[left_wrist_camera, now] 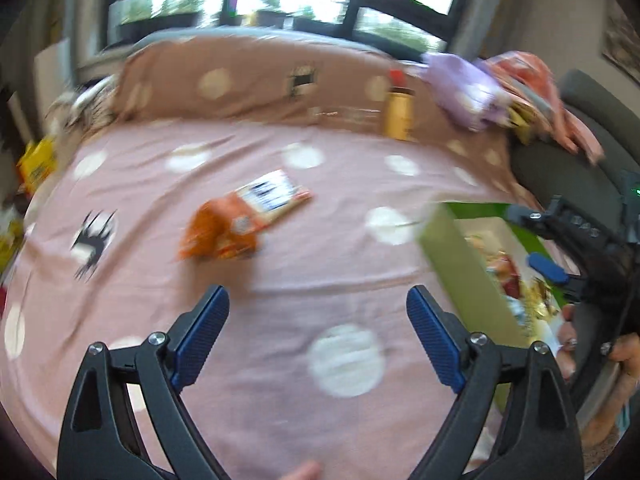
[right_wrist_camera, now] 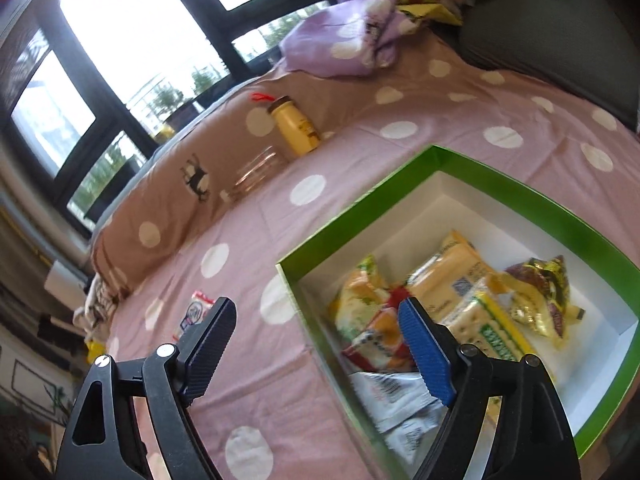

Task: Organize snacks
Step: 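Move the open right gripper to the orange chip bag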

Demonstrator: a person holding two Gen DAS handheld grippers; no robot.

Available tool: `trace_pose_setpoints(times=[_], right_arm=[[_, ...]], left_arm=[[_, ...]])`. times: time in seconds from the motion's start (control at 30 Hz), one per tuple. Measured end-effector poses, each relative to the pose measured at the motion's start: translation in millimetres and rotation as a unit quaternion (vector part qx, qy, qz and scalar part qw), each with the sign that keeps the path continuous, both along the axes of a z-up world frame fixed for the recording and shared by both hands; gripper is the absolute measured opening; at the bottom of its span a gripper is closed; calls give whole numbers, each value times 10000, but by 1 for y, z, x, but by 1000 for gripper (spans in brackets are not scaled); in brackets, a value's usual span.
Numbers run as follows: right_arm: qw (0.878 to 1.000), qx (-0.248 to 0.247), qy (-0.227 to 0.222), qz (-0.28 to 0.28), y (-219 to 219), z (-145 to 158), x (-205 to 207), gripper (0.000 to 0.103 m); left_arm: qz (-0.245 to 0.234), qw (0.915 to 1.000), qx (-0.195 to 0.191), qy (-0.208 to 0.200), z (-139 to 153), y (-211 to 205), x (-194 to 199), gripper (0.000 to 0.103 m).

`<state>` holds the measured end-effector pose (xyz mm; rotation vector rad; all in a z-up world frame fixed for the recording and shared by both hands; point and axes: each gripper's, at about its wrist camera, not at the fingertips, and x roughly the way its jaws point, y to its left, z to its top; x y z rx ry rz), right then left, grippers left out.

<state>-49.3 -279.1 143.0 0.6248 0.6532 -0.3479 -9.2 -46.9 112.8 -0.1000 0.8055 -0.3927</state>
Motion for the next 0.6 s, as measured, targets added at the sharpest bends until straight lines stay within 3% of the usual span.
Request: trace_pose_setpoints(times=[0.23, 0.6], right_arm=[[9977, -332, 87, 584, 46, -3, 22, 84], [9863, -776, 468, 1377, 117, -23, 49, 84]], left_arm=[[687, 9971, -165, 298, -24, 42, 13, 91], [1152, 9924, -180, 405, -32, 74, 19, 91]])
